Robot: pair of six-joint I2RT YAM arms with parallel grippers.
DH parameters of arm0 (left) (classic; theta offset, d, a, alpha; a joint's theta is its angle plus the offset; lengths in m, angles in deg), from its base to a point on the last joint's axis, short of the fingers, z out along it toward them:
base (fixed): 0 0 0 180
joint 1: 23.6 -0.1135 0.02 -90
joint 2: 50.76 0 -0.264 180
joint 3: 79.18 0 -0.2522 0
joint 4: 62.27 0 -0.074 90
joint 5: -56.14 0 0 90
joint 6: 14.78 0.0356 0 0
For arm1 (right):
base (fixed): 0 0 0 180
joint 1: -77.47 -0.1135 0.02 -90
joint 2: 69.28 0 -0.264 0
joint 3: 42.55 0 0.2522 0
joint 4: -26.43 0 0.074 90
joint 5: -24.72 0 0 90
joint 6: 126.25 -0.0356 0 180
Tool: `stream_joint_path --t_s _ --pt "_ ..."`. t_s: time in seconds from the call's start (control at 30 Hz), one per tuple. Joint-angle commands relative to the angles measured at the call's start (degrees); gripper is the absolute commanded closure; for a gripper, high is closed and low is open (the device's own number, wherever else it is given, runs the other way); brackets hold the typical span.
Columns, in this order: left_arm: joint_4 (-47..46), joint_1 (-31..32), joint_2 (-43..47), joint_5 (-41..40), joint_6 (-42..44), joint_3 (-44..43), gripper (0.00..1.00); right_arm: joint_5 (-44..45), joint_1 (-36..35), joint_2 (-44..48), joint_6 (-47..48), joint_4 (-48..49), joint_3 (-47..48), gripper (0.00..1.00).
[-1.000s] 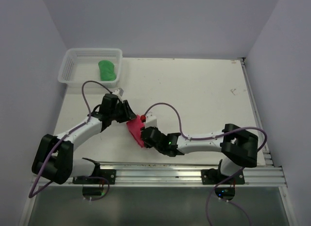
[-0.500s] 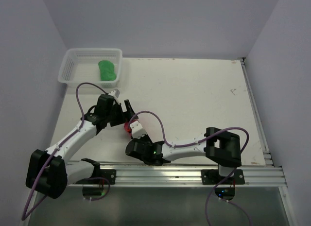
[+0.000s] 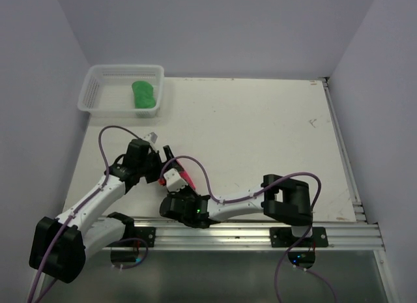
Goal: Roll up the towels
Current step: Roll the towel, then place the rolled towel into the container
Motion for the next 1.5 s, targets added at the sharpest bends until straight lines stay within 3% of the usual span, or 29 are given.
stream_joint_path --t_s 0.0,0.27,0.63,1.0,1.17,1.33,1.4,1.47 --pt "-0.59 -0.08 1.42 1.74 -1.81 1.12 0.00 4.48 -1.81 -1.82 1.08 2.45 3.11 0.78" --pt "-2.78 0.36 0.10 1.39 -2.43 5.34 0.01 9.85 -6.21 -7.78 7.84 3.07 9.17 0.77" --pt "-3.57 0.36 -1.48 0.77 -1.55 6.74 0.19 11.96 -7.79 -12.89 13.12 4.57 13.21 0.73" --pt "-1.29 0.36 -3.15 -3.27 1.08 6.31 0.18 12.05 -8.41 -13.68 17.51 9.49 13.39 0.71" --pt "-1.29 0.36 -7.97 -4.23 2.22 4.20 0.27 11.87 -8.85 -13.33 18.66 11.77 12.34 0.69" --pt "-1.46 0.36 -11.06 -5.20 2.67 3.32 0.44 11.43 -9.29 -12.72 19.80 14.06 11.46 0.65" --pt "-1.20 0.36 -12.11 -5.64 2.84 3.23 0.54 11.43 -9.29 -11.76 19.45 14.59 10.41 0.62" --pt "-0.94 0.36 -12.99 -6.26 2.93 3.14 0.57 11.52 -9.46 -10.70 19.45 15.64 9.27 0.56"
